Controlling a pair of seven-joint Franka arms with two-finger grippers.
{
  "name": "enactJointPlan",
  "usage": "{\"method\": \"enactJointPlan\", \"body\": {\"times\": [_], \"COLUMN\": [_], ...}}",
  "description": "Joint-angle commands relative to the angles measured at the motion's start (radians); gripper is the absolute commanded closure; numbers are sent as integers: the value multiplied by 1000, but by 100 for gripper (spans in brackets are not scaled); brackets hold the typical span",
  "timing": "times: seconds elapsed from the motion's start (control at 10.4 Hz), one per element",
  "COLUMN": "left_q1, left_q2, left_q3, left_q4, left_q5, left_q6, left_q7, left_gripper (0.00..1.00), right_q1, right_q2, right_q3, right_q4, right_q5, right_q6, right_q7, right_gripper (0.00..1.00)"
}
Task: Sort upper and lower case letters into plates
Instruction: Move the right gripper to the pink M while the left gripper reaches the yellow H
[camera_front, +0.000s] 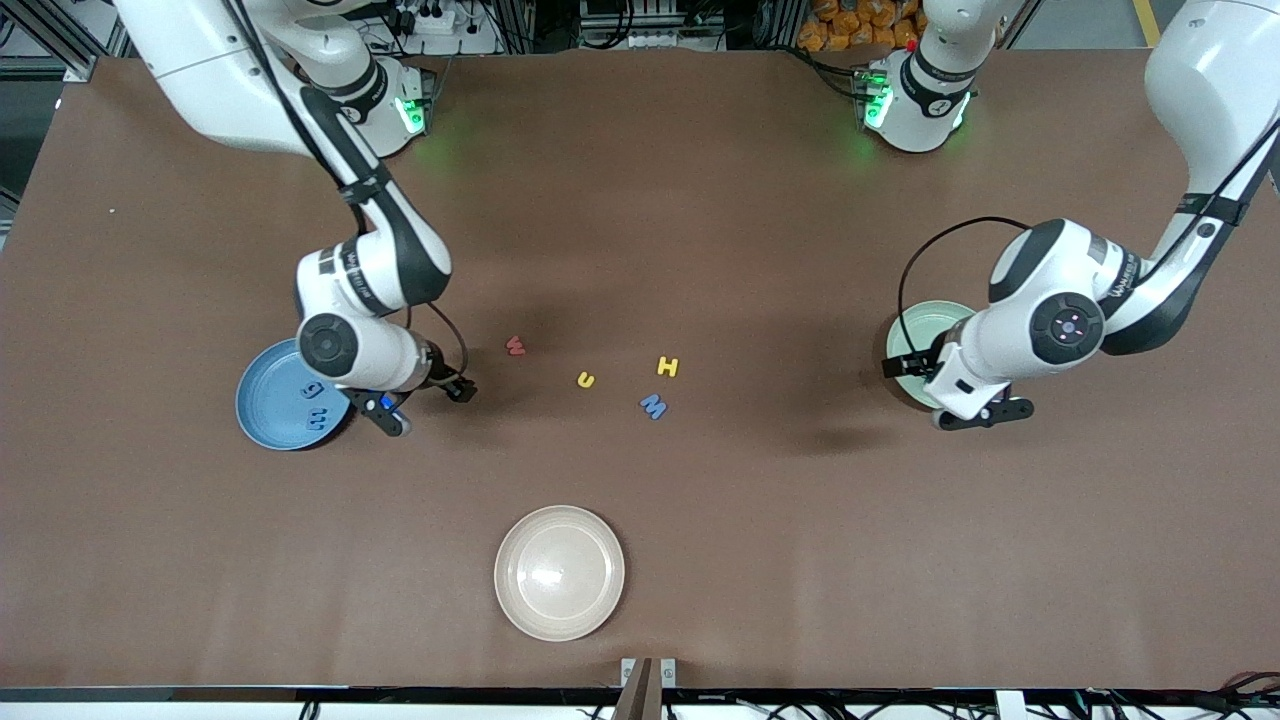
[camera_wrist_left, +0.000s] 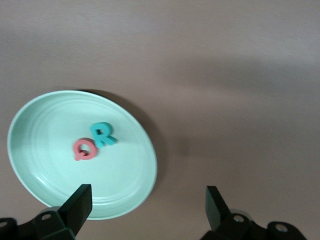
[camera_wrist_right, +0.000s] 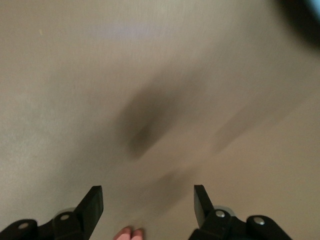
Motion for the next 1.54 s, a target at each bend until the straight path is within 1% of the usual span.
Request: {"method": "enactJointPlan", "body": {"times": [0.0,0.19,0.29,0.39,0.48,0.58,0.68,0.77,0.87,0.97,1.16,1.25,1.35,1.45], "left_q1": [-43,-78,-104,-141,-214,-283,-346,-428,-513,-575,-640,-664,-707,-755], "left_q2": [-19,-8,-10,-8,-8,10,52,68,67,67,76,94,97,96], "left_q3": [-5,-5,-5,-5,-5,-1,4,30,94,131,144,156,188,238], "left_q4": [-4,-4,-6,-6,-3,25,66,97,112,120,112,114,114,118], "left_q5": [15,18,12,8,7,7,8,4,2,4,4,5,8,14], "left_q6": [-9,22,27,34,57,80,83,106,135,148,213,246,270,275], "left_q7": [31,19,9,-54,-169,-242,-267,-312,-402,-479,-599,-627,-647,-649], "left_gripper": [0,0,0,0,0,0,0,0,0,0,0,0,0,0], "right_q1": [59,94,96,122,154,151,153,159,159,160,160,160,160,160], "right_q2": [-33,-48,-50,-51,-48,-48,-48,-47,-45,-42,-35,-32,-24,-21], "right_q3": [-4,-4,-4,-4,-6,-6,-6,-6,-7,-7,-7,-7,-7,-7], "right_q4": [-61,-151,-159,-160,-160,-160,-162,-164,-164,-164,-164,-162,-162,-162], "right_q5": [24,24,24,24,22,22,22,22,22,21,19,17,13,13], "right_q6": [75,211,216,219,227,230,228,232,232,232,235,236,239,244], "right_q7": [123,165,175,224,255,255,257,258,257,257,257,257,257,257], "right_gripper": [18,18,19,19,20,20,20,21,23,24,26,26,26,26]}}
